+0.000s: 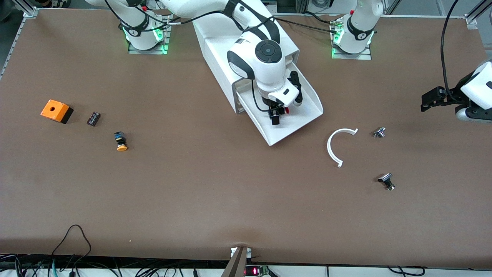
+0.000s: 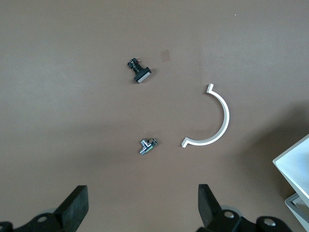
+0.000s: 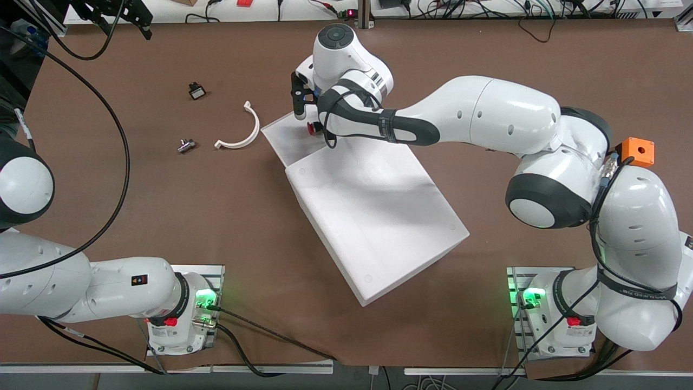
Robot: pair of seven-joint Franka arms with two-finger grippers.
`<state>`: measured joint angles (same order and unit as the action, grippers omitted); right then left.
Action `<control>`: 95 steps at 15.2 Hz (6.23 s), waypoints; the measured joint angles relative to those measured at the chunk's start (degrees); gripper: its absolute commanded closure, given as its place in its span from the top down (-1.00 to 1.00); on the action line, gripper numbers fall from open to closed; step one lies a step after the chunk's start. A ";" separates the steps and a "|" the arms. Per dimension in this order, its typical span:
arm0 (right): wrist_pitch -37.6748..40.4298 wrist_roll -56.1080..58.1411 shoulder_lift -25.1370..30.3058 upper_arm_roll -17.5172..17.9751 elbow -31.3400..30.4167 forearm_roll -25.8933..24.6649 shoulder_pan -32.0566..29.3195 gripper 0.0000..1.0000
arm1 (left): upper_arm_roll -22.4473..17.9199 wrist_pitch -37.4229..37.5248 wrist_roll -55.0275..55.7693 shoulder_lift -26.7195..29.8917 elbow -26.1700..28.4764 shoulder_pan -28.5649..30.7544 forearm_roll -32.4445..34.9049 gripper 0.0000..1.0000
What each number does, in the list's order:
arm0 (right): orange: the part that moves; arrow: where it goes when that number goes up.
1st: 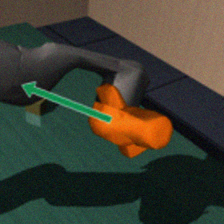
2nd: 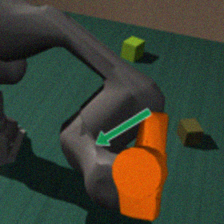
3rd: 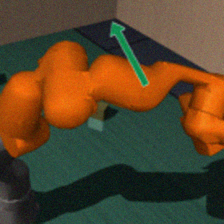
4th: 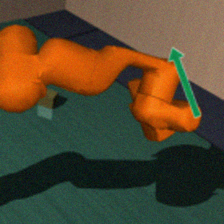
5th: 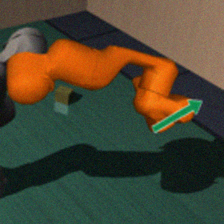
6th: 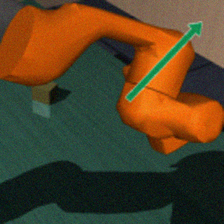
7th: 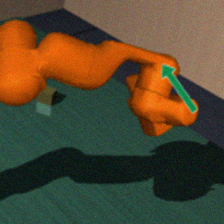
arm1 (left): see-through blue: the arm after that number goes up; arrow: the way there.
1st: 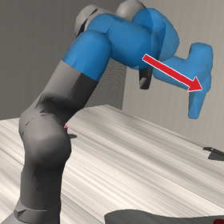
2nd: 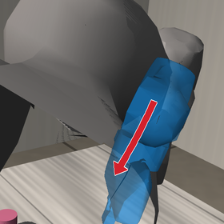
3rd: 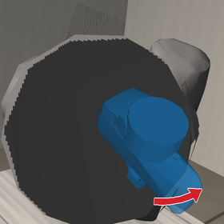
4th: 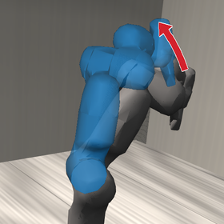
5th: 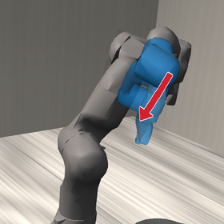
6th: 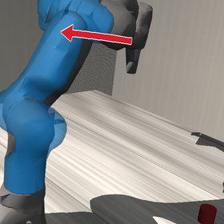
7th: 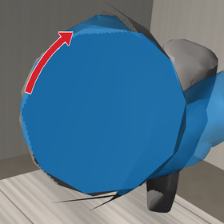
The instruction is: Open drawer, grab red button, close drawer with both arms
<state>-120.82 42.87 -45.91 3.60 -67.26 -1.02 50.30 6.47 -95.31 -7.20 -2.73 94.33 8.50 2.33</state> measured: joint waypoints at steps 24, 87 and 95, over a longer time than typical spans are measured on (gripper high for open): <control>5.07 -6.18 11.62 -6.19 -0.55 3.80 -1.43 -0.56 | 0.07 0.73 -3.10 -2.66 3.22 -0.02 0.00 0.96; 27.51 -46.99 34.20 -13.26 -15.73 1.49 -46.13 1.00 | 6.76 -33.75 16.06 -8.40 15.37 -4.80 -7.37 0.99; 27.65 -42.73 37.17 -11.43 -16.79 1.48 -46.17 1.00 | -0.24 -6.90 -8.40 2.31 5.39 -2.51 -2.65 0.98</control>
<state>-93.17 0.15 -8.74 -7.83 -84.04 0.46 4.13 6.23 -102.21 -15.60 -0.42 99.72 6.00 -0.32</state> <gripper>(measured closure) 0.000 0.004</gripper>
